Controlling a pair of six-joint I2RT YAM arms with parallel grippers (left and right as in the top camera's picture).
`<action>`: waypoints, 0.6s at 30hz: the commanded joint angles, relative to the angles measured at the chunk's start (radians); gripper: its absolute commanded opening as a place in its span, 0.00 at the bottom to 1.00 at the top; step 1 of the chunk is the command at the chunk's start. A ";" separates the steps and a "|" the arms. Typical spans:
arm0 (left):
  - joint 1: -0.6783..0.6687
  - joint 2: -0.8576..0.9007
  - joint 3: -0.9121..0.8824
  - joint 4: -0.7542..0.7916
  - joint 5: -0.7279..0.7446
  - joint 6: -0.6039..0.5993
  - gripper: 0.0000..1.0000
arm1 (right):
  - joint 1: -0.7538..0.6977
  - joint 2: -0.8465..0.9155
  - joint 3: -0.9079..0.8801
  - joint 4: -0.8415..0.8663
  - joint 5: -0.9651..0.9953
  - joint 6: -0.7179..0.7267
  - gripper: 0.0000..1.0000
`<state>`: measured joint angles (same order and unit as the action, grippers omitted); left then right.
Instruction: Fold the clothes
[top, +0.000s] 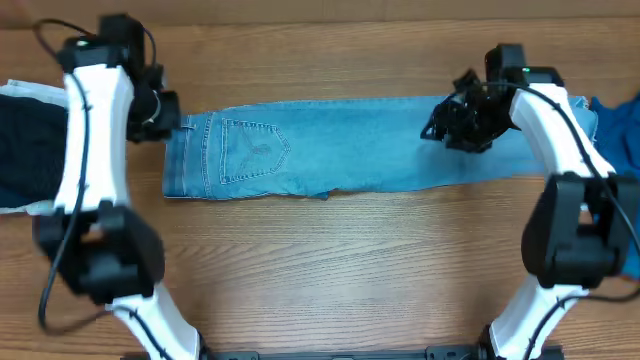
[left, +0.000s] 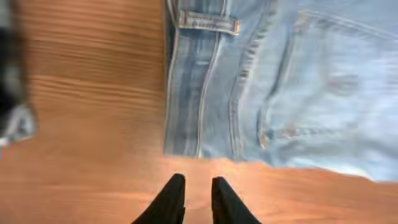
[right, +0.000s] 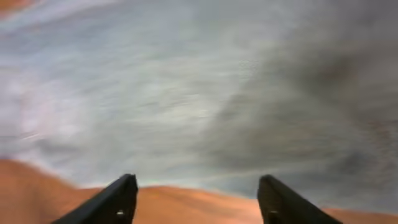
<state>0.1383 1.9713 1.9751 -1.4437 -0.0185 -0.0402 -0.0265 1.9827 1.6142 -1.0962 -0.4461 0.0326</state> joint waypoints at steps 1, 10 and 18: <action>0.058 -0.121 0.019 -0.032 0.090 -0.087 0.19 | 0.042 -0.072 0.004 -0.011 -0.068 -0.033 0.67; -0.051 -0.158 -0.065 -0.016 0.153 0.037 0.27 | 0.123 -0.072 0.003 0.057 0.071 0.098 0.57; 0.034 -0.157 -0.414 0.200 0.146 -0.190 0.29 | 0.183 -0.072 0.003 0.031 0.082 0.064 0.59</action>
<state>0.0780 1.8168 1.6245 -1.2747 0.1005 -0.1364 0.1642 1.9205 1.6138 -1.0538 -0.3786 0.1188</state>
